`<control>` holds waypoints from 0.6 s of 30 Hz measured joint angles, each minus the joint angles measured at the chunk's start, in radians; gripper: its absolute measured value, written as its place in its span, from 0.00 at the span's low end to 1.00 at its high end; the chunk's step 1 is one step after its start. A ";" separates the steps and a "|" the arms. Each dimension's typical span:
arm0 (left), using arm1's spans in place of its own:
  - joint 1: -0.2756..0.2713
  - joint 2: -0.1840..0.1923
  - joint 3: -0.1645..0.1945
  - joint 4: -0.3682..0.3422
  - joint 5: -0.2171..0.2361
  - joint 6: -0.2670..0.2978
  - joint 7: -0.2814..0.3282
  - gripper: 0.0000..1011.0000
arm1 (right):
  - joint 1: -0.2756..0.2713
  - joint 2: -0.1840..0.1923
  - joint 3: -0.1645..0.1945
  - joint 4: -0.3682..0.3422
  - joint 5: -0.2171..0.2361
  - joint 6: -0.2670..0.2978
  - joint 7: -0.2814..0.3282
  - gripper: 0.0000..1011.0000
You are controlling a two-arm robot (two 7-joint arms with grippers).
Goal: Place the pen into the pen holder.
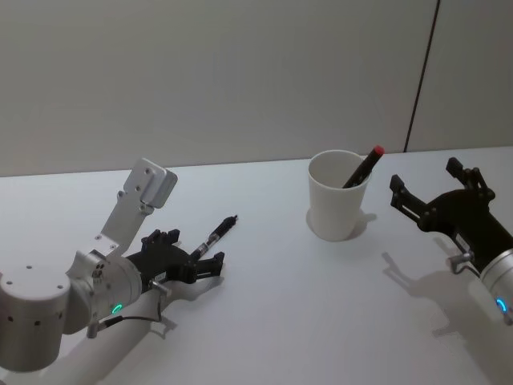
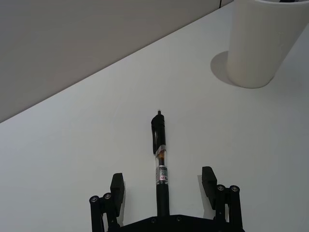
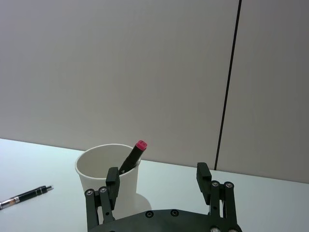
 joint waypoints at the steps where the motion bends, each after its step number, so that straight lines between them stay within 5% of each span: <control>1: -0.002 -0.001 0.000 0.004 0.000 0.002 -0.002 0.99 | 0.000 0.000 0.000 0.000 0.000 0.000 0.000 0.99; 18: -0.016 -0.011 -0.004 0.031 -0.002 0.019 -0.009 0.99 | 0.000 0.000 0.000 0.000 0.000 0.000 0.000 0.99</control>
